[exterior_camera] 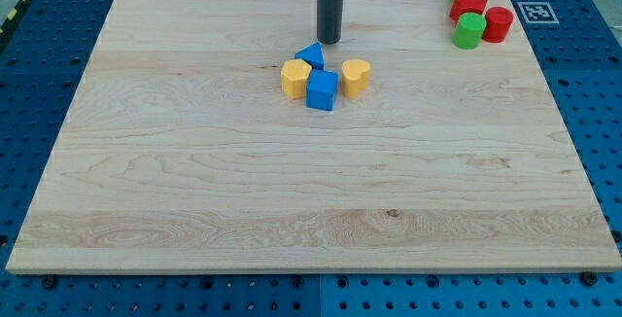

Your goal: Push the group blocks to the down and bit left

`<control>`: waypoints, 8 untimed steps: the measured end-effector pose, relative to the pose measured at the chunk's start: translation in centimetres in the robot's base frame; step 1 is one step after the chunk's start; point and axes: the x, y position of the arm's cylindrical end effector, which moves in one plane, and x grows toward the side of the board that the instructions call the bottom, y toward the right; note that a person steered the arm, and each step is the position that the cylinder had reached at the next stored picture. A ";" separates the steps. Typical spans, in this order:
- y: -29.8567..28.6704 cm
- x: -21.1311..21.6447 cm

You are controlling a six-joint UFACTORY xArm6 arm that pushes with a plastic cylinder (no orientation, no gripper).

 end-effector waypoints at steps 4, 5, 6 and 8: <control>17.0 3.0; 22.6 7.7; 29.4 6.1; 32.0 -0.8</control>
